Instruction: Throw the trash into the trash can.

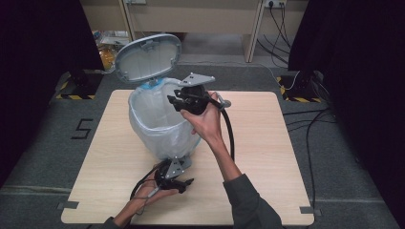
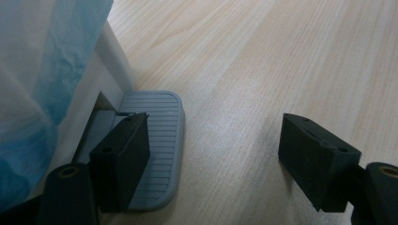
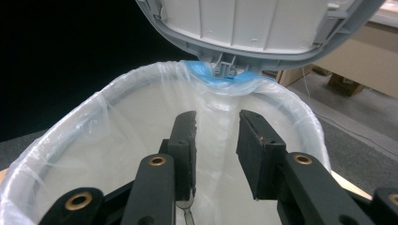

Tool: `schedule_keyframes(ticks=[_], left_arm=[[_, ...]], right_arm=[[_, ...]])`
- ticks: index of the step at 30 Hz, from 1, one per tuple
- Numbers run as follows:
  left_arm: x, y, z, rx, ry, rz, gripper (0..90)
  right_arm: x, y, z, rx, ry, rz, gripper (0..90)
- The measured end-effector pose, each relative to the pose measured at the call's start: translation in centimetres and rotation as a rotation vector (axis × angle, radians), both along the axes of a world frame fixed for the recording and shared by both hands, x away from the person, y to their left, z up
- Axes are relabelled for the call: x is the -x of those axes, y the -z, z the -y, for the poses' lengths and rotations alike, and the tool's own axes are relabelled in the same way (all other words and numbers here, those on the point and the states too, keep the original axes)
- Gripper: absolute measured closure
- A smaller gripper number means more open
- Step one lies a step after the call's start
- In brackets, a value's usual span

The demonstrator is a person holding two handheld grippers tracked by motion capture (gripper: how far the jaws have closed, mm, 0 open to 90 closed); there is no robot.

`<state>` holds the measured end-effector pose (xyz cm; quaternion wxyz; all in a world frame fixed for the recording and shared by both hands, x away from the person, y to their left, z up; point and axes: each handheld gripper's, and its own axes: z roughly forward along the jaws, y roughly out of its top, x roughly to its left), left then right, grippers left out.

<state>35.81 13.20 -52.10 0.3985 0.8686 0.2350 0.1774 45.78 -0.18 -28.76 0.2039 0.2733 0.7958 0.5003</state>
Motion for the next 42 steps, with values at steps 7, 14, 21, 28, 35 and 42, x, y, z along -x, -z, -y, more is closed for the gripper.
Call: schedule_keyframes(ticks=[7,14,21,28,35,42], left_arm=[[0.0,0.0,0.0,-0.001,0.000,0.001,24.7],[0.0,0.0,0.0,0.001,0.000,0.000,24.7],[0.0,0.0,0.0,0.007,-0.002,-0.001,24.7],[0.0,0.0,0.0,0.005,-0.001,0.000,24.7],[0.0,0.0,0.0,0.003,0.001,-0.001,24.8],[0.0,0.0,0.0,0.007,-0.001,-0.004,24.8]], right_arm=[[0.8,0.3,1.4,-0.008,0.018,-0.001,65.0],[1.7,0.2,3.4,-0.016,0.042,0.011,63.9],[2.0,0.3,5.0,-0.017,0.060,0.019,63.2],[2.5,0.3,6.4,-0.021,0.081,0.024,63.0],[2.8,0.6,7.9,-0.026,0.103,0.024,63.0],[3.0,0.9,9.2,-0.031,0.124,0.021,62.9]])
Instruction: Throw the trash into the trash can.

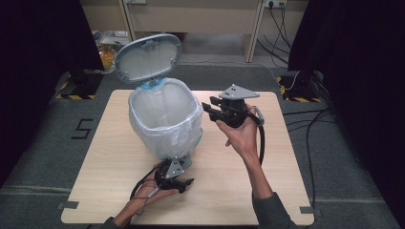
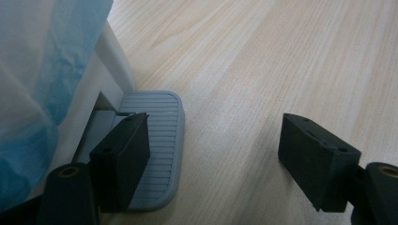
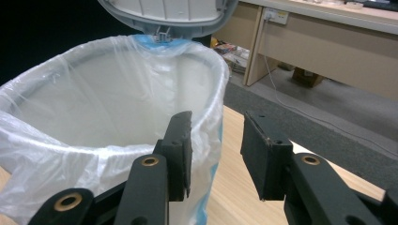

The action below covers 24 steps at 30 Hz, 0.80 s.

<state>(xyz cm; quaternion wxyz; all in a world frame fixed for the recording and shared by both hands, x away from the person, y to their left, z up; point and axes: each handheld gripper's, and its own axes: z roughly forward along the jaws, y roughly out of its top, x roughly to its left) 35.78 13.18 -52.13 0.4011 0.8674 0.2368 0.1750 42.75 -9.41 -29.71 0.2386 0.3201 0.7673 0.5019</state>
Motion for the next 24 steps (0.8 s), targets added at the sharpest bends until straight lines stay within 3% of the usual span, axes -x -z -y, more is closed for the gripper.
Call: schedule_keyframes(ticks=[24], left_arm=[[-0.1,-0.1,-0.1,-0.012,0.004,0.012,24.7]], right_arm=[[0.7,1.0,2.4,0.001,0.039,-0.010,61.4]])
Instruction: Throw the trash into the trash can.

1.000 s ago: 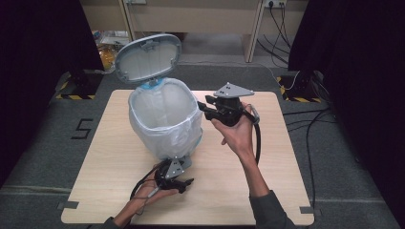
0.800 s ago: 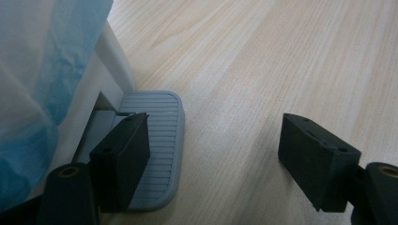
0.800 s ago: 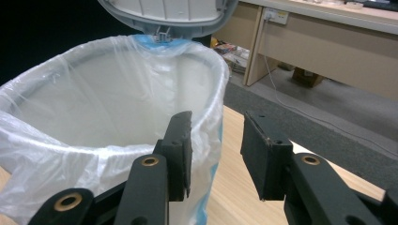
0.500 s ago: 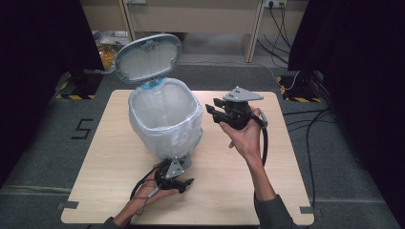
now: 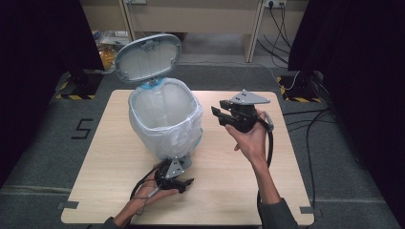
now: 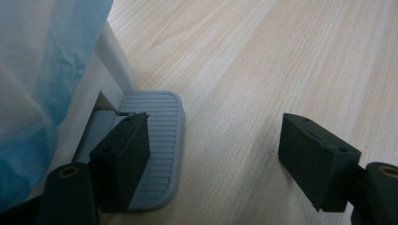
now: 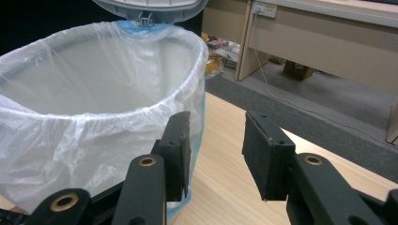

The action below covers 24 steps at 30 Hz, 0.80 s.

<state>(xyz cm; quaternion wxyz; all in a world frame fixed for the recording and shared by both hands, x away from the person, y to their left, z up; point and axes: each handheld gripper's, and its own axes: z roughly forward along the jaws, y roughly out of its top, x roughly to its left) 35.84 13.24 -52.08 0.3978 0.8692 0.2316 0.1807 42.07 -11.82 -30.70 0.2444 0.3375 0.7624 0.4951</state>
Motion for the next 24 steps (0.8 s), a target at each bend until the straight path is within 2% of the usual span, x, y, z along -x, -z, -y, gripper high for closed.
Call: schedule_keyframes(ticks=[15,24], left_arm=[[0.0,0.0,0.0,0.000,0.001,0.001,24.7],[0.0,0.0,0.0,0.000,0.001,0.001,24.8]], right_arm=[[1.0,1.6,2.7,-0.003,0.042,-0.015,58.7],[1.8,3.8,4.6,0.004,0.072,-0.042,54.7]])
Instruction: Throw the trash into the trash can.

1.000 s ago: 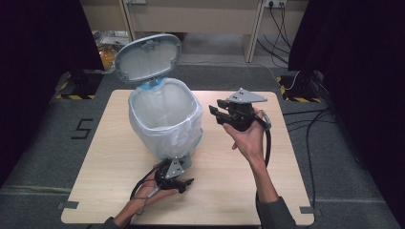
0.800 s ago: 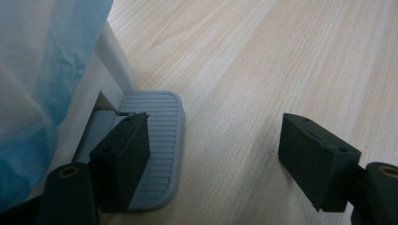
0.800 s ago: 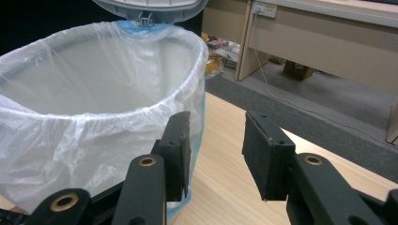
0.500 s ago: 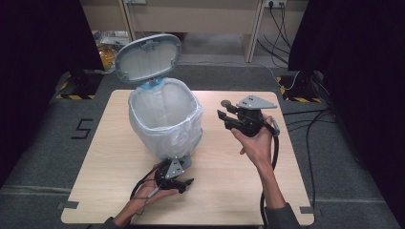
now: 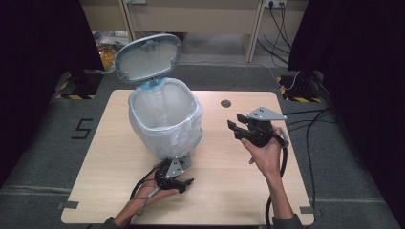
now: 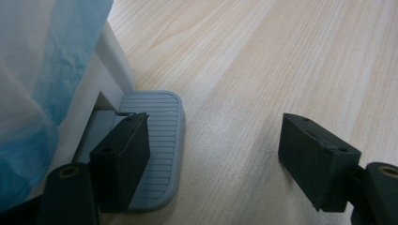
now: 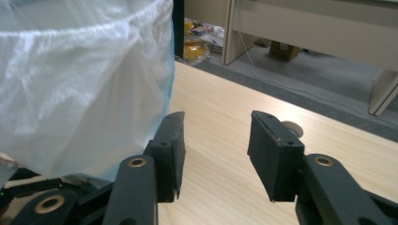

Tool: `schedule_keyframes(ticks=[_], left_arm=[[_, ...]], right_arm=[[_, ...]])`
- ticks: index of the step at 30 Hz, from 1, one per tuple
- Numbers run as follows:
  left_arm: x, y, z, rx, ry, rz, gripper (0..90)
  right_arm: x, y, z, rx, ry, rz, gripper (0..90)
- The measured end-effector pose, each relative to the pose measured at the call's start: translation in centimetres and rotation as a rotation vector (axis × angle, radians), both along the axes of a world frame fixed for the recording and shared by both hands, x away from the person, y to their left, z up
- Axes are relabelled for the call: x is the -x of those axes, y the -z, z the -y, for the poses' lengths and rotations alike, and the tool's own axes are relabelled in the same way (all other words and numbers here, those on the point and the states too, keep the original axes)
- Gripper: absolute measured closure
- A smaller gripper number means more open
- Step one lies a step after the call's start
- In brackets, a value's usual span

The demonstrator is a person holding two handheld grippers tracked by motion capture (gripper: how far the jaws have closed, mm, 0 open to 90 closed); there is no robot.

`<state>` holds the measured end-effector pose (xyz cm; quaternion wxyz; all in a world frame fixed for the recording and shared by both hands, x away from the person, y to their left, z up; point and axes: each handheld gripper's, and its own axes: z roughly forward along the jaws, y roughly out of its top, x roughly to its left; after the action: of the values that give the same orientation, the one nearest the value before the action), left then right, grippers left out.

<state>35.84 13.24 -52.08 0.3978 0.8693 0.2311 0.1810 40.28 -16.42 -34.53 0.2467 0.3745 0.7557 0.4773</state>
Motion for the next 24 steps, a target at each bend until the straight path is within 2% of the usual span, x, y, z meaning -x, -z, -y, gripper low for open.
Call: schedule_keyframes(ticks=[7,9,14,15,17,24], left_arm=[[0.0,0.0,0.0,0.000,0.000,0.000,24.8],[0.0,0.0,0.0,0.001,-0.001,0.002,24.7],[0.0,0.0,0.0,0.001,-0.001,0.002,24.8],[0.0,0.0,0.0,0.001,-0.001,0.002,24.8],[0.0,0.0,0.0,0.001,-0.001,0.003,24.8],[0.0,0.0,0.0,0.001,-0.002,0.004,24.8]], right_arm=[[0.7,1.5,0.8,0.008,0.014,-0.014,49.9],[1.1,2.5,1.2,0.015,0.022,-0.027,46.2],[1.8,4.4,1.8,0.027,0.036,-0.052,43.8],[1.8,4.4,1.8,0.027,0.036,-0.052,43.8],[2.2,5.6,2.2,0.032,0.047,-0.072,43.0],[2.8,7.3,3.1,0.040,0.063,-0.099,40.7]])
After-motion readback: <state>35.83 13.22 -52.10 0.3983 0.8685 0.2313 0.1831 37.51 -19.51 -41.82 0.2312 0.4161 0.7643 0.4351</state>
